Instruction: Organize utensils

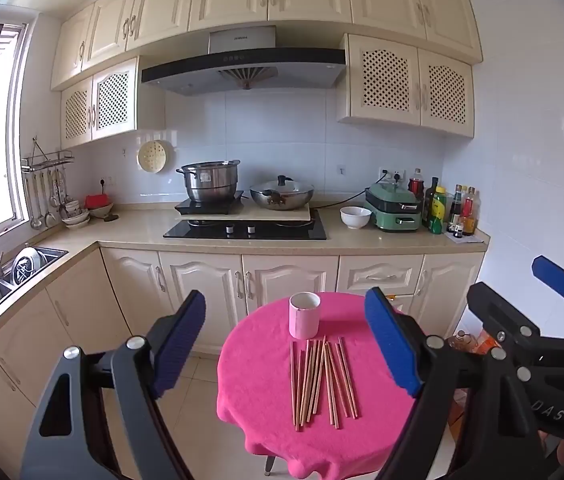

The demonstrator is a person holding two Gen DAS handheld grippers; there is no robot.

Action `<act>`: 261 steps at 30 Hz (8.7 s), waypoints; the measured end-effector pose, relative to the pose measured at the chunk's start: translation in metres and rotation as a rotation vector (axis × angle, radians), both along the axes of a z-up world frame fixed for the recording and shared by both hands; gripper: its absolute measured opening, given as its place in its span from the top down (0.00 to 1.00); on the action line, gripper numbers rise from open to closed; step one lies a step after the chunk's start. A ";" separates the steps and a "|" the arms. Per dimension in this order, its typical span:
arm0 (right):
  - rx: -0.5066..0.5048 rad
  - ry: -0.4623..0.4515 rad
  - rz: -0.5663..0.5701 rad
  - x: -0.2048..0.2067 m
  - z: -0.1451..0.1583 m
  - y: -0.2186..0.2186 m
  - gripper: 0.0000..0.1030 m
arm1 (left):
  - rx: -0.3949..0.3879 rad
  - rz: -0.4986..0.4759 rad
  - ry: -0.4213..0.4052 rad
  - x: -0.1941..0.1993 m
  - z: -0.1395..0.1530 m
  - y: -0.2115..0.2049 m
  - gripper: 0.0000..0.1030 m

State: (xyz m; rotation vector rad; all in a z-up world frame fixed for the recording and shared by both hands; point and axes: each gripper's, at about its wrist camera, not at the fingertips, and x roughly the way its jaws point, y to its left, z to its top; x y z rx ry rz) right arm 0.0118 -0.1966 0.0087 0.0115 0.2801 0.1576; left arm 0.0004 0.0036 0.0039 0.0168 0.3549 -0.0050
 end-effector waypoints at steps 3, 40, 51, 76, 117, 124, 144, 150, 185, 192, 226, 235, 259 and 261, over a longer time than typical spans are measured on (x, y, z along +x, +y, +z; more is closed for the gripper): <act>0.001 -0.001 0.000 -0.003 -0.001 -0.003 0.05 | 0.001 0.001 0.001 0.005 0.000 -0.001 0.22; -0.001 0.006 -0.018 0.001 -0.005 -0.004 0.05 | -0.004 -0.015 0.005 0.015 -0.004 -0.006 0.22; -0.005 0.007 -0.020 0.000 -0.005 0.000 0.05 | -0.007 -0.014 0.006 0.017 -0.007 -0.004 0.22; -0.008 0.051 0.040 0.004 -0.013 0.028 0.05 | -0.005 0.002 0.024 0.021 -0.018 0.016 0.22; 0.107 0.914 0.122 0.315 -0.301 -0.026 0.55 | -0.060 -0.051 0.916 0.351 -0.330 -0.002 0.41; 0.137 1.019 0.128 0.348 -0.333 -0.028 0.62 | -0.020 -0.006 0.995 0.390 -0.367 -0.006 0.51; -0.116 1.124 0.079 0.398 -0.362 0.019 0.66 | -0.032 0.030 1.049 0.426 -0.384 -0.012 0.92; -0.178 1.123 0.062 0.399 -0.359 0.035 0.78 | -0.133 0.021 1.010 0.421 -0.367 0.001 0.93; 0.433 0.181 0.234 0.460 -0.167 -0.007 0.93 | -0.321 -0.040 0.009 0.462 -0.157 0.003 0.94; 0.430 0.148 0.212 0.480 -0.194 -0.001 0.93 | -0.321 0.000 -0.002 0.490 -0.183 0.002 0.94; 0.286 0.364 0.174 0.408 -0.215 -0.006 0.49 | -0.228 -0.004 0.410 0.407 -0.240 0.016 0.65; 0.174 0.426 0.106 0.360 -0.227 -0.029 0.48 | -0.195 -0.023 0.700 0.376 -0.302 0.010 0.65; 0.096 0.891 0.119 0.341 -0.342 -0.017 0.60 | 0.030 -0.060 0.960 0.370 -0.377 -0.033 0.66; 0.096 0.905 0.127 0.342 -0.345 -0.013 0.63 | 0.039 -0.054 0.952 0.370 -0.376 -0.036 0.71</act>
